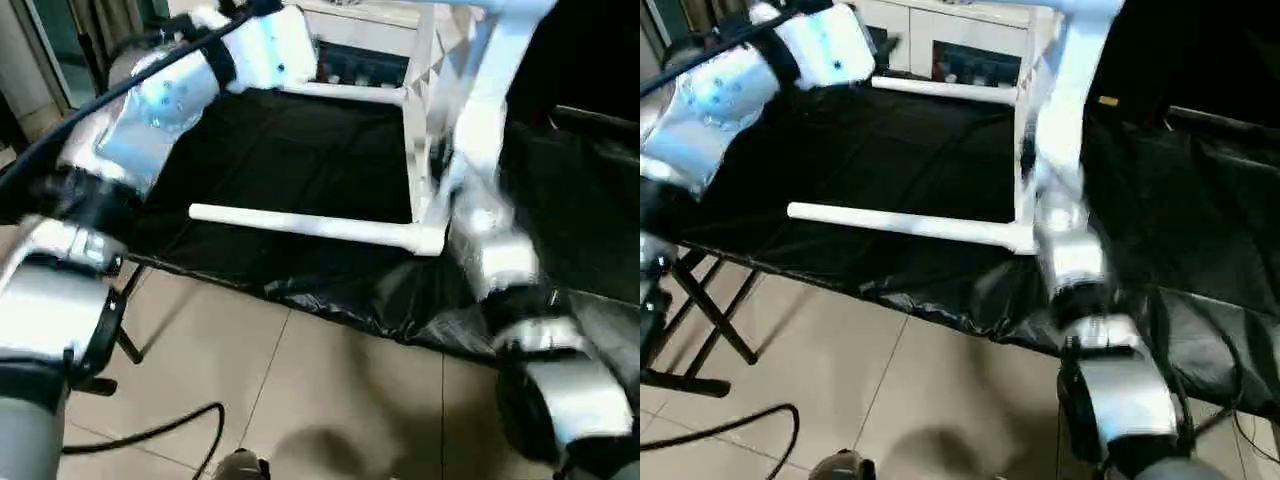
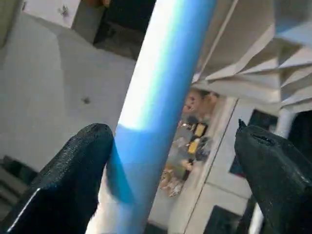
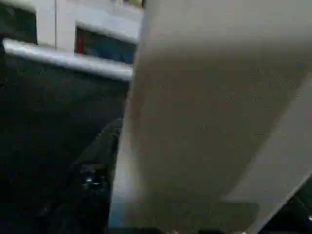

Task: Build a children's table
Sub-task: Flip table

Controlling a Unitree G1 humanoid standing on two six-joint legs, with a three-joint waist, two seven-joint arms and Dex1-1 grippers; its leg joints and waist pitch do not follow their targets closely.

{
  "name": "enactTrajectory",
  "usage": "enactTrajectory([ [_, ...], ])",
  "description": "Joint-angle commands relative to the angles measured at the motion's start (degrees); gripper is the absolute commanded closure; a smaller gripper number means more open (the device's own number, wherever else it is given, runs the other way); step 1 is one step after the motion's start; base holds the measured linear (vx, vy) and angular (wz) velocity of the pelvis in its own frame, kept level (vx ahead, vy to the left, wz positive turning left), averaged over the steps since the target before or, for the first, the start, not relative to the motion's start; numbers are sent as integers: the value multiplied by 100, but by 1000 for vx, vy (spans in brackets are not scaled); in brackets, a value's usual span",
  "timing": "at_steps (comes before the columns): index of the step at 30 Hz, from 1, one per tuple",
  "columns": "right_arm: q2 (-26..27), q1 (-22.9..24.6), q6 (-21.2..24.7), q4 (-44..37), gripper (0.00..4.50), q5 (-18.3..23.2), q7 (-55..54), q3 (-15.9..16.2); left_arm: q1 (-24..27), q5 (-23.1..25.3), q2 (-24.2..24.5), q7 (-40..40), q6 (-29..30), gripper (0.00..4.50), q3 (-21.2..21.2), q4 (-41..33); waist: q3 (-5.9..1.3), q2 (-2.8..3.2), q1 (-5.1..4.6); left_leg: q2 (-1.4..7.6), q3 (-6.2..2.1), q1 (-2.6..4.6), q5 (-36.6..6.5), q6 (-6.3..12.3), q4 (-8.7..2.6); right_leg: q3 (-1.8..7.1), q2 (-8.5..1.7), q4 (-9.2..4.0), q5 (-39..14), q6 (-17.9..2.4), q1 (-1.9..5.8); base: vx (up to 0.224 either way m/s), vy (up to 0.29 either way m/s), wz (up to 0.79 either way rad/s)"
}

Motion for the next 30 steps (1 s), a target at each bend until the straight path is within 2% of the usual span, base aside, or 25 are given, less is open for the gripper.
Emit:
enactTrajectory([
  [1,-90,34,7,-21,147,-63,7,-41,-257,179,-31,193,-87,0,-94,267,-510,73,-25,284,-170,220,-1026,-549,-444,250,-355,-306,143,-1072,231,0,0,0],
  [2,-92,43,8,-22,147,-64,7,-38,-271,185,-31,205,-98,0,-95,293,-511,86,-31,280,-173,208,-987,-532,-443,250,-353,-297,196,-1086,244,0,0,0],
  [3,-97,73,-2,-20,147,-67,8,-31,-351,237,-36,299,-137,0,-111,426,-513,116,-24,278,-167,224,-984,-522,-437,246,-351,-301,235,-1113,228,0,0,0],
  [5,-96,90,-24,-5,147,-78,9,-30,-479,294,-62,419,-197,0,-147,666,-505,98,-25,276,-163,231,-1045,-520,-437,247,-346,-310,234,-1161,229,0,0,0],
  [6,-96,101,-33,-4,147,-84,11,-27,-533,323,-75,465,-239,0,-167,780,-505,120,-20,284,-170,232,-1075,-532,-442,248,-356,-307,215,-1169,234,0,0,0],
  [9,-98,97,-95,61,147,-77,48,-9,-658,413,-126,592,-255,0,-204,1042,-495,105,-20,282,-167,232,-1173,-527,-445,251,-365,-323,134,-1203,237,0,0,0],
  [10,-97,94,-129,79,147,-78,68,0,-681,406,-147,612,-278,0,-184,1111,-495,132,-20,287,-173,229,-1213,-524,-447,252,-371,-331,91,-1211,238,0,0,0],
  [12,-93,95,-181,96,173,-79,100,9,-694,287,-198,514,-389,29,-122,1199,-496,129,-17,286,-174,230,-1215,-511,-446,249,-367,-333,116,-1246,235,0,0,0],
  [22,-102,88,-321,182,239,-87,169,-5,-689,104,-321,515,-557,92,15,1438,-496,118,-10,296,-174,232,-1251,-457,-449,248,-377,-324,154,-1303,243,0,0,0],
  [29,-145,72,-399,206,250,-170,223,46,-693,-43,-400,336,-527,168,72,1416,-491,125,-8,298,-174,235,-1312,-456,-454,248,-381,-332,104,-1330,239,0,0,0],
  [30,-161,67,-415,210,250,-189,241,59,-693,-41,-411,355,-487,174,90,1446,-489,152,-2,300,-177,238,-1340,-465,-456,250,-381,-333,79,-1333,233,0,0,0],
])
